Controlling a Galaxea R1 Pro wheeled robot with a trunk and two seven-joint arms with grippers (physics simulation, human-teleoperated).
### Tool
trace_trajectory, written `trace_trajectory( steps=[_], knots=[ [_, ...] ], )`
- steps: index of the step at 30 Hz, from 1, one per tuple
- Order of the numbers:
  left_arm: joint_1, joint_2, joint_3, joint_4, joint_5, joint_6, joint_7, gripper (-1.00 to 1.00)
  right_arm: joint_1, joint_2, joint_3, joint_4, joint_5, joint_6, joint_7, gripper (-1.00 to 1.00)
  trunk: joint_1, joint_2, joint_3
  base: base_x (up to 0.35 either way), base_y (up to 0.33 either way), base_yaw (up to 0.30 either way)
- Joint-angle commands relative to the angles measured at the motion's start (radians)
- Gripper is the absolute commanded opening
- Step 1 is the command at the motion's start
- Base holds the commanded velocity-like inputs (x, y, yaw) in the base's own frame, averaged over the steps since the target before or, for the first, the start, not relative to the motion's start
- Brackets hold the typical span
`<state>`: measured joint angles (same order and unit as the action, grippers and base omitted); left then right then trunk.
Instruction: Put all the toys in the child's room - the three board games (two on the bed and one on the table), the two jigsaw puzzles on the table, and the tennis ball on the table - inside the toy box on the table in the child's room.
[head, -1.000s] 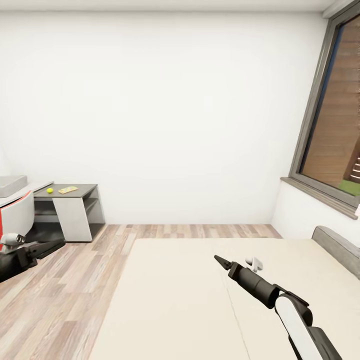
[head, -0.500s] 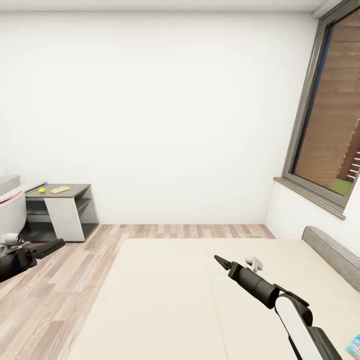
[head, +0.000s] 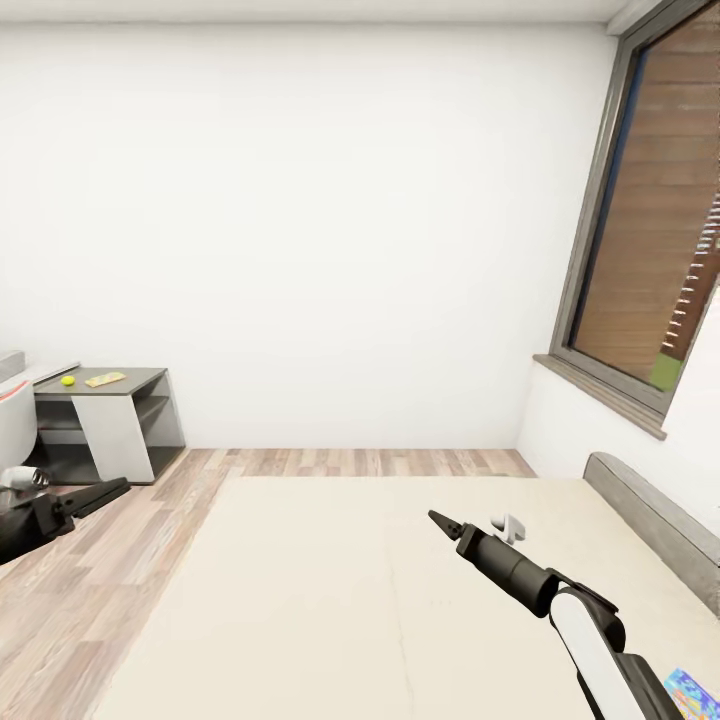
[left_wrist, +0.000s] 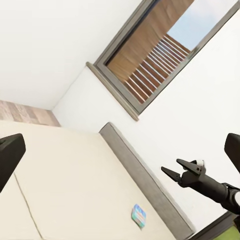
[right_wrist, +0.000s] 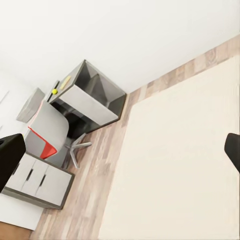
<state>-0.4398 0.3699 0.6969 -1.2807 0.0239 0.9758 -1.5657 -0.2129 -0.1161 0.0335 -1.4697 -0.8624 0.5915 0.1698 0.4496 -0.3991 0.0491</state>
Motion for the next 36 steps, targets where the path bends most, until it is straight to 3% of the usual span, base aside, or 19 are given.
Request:
trace_trajectory(
  steps=[1,36],
  knots=[
    [0.0,0.0,0.0,0.0,-0.002,0.011,-0.005,1.0,0.0,0.0,0.0,0.0,-0.001,0.003,0.001,1.0,0.0,-0.001,0.0,0.0,-0.297,0.0],
    [0.0,0.0,0.001,0.0,-0.002,0.011,-0.005,1.0,0.0,0.0,0.0,0.0,-0.001,0.004,0.002,1.0,0.0,-0.001,0.0,0.0,-0.297,0.0]
  ],
)
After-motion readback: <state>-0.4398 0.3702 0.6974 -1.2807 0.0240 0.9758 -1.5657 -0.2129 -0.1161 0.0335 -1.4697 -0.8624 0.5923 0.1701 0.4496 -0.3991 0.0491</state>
